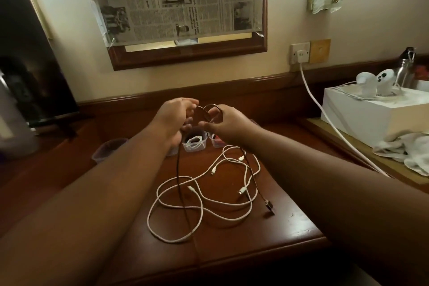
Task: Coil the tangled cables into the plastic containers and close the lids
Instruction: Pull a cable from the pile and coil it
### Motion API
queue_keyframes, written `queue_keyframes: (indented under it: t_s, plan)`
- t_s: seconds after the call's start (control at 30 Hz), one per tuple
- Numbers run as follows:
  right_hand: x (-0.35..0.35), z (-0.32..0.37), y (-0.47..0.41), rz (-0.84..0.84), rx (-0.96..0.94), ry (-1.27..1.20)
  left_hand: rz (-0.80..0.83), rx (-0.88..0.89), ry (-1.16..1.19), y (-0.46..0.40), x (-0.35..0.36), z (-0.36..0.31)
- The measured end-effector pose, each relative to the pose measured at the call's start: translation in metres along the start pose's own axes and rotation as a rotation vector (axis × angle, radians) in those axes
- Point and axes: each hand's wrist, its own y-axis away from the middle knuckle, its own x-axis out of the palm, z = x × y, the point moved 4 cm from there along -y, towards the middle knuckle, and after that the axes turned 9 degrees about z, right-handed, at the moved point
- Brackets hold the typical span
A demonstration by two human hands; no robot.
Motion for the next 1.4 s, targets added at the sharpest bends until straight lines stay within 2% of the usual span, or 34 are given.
queue_keyframes:
  t_s: [0.1,0.3,0.47,0.53,0.6,0.7,0.8,0.9,0.97,1.1,1.17,1.23,1.33,1.4]
  plan:
    - [0.005,0.007,0.002,0.008,0.011,-0.224,0.015,0.016,0.227,0.005,0.008,-0.010]
    - [0.009,0.014,0.008,0.160,0.057,-0.251,0.027,0.015,0.429,0.006,0.015,-0.007]
    - [0.006,0.011,0.011,0.247,0.185,-0.211,0.044,0.041,0.353,0.013,0.020,-0.005]
    - [0.006,0.011,0.011,0.245,0.192,-0.258,0.061,0.034,0.401,0.013,0.021,-0.007]
    - [0.004,0.012,0.009,0.210,0.184,-0.303,0.057,0.039,0.429,0.014,0.021,-0.010]
    - [-0.006,0.018,0.009,0.056,0.151,-0.443,0.099,-0.006,0.462,0.022,0.029,0.000]
    - [-0.021,0.021,0.010,-0.149,0.078,-0.649,0.371,-0.126,0.351,0.038,0.046,0.029]
    - [-0.038,0.018,0.007,-0.331,0.013,-0.638,0.521,-0.159,0.094,0.053,0.056,0.056]
    - [-0.046,0.015,0.005,-0.369,-0.022,-0.693,0.528,-0.179,-0.030,0.061,0.057,0.068]
    - [-0.054,0.009,0.007,-0.335,-0.049,-1.079,0.547,-0.234,-0.096,0.073,0.048,0.084]
    - [-0.060,0.005,0.011,-0.379,-0.056,-0.997,0.574,-0.238,-0.149,0.077,0.040,0.089]
    - [-0.062,0.002,0.014,-0.333,-0.009,-0.778,0.542,-0.235,-0.228,0.079,0.031,0.090]
    - [-0.053,-0.003,0.020,-0.039,0.186,-0.329,0.417,-0.193,-0.374,0.080,0.015,0.085]
    - [-0.044,-0.005,0.029,0.188,0.233,-0.161,0.389,-0.179,-0.385,0.082,0.005,0.082]
